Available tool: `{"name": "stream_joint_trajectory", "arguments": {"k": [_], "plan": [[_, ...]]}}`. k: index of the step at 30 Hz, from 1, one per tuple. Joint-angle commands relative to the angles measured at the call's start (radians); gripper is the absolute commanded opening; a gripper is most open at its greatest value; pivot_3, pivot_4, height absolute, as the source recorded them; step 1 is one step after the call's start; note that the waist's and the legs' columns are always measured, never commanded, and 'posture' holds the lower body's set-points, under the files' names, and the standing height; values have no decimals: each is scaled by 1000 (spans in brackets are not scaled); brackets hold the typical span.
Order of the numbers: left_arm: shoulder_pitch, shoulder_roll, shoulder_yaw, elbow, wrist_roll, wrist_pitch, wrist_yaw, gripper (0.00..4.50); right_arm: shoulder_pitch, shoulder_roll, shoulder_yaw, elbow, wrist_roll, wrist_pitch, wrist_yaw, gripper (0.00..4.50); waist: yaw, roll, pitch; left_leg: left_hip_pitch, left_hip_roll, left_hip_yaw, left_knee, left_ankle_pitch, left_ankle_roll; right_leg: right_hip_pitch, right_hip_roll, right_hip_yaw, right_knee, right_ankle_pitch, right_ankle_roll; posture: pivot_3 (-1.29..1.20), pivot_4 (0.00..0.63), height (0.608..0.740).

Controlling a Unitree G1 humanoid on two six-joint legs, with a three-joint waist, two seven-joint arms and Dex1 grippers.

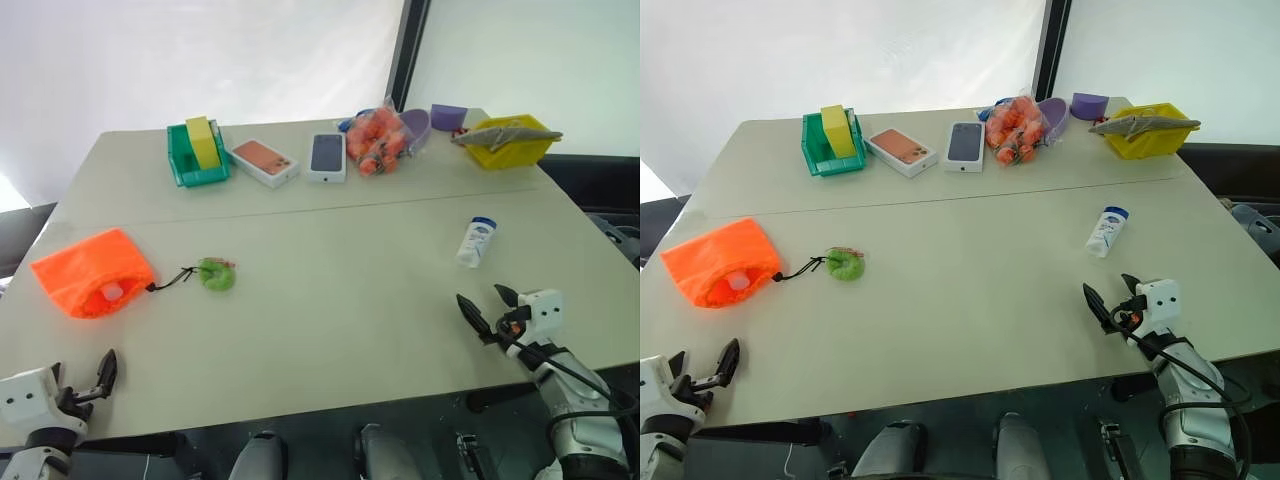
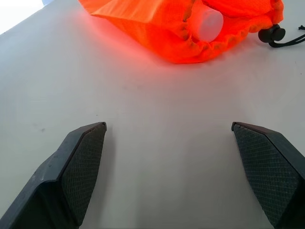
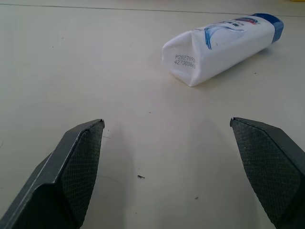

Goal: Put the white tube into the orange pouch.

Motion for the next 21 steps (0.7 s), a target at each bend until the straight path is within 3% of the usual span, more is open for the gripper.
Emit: {"name": "stream_joint_trajectory", "arguments": {"k": [1,5,13,21], "plan": [[1,10,4,-10,10,-2,3,4500,-1,2,-2,-42,5,-11,-5,4386,0,0,0,0,0,0,0,0,0,0,0,0,0,0,0,0,150,740],[-17,6,20,-11,-14,-7,4,4500,-14,6,21,-63,9,4,-5,4386,1,0,0,0,0,0,0,0,0,0,0,0,0,0,0,0,150,740],[-32,33,-67,-106,97,-81,-23,4500,-52,-10,152,-170,48,112,118,4386,4,-1,0,0,0,-1,0,1,2,1,0,0,1,0,0,0,150,740],[-87,98,-136,-66,403,-229,92,4500,-118,6,289,-274,31,175,179,4386,6,0,0,0,0,-1,-1,2,3,5,1,0,3,0,0,0,150,740]]}}
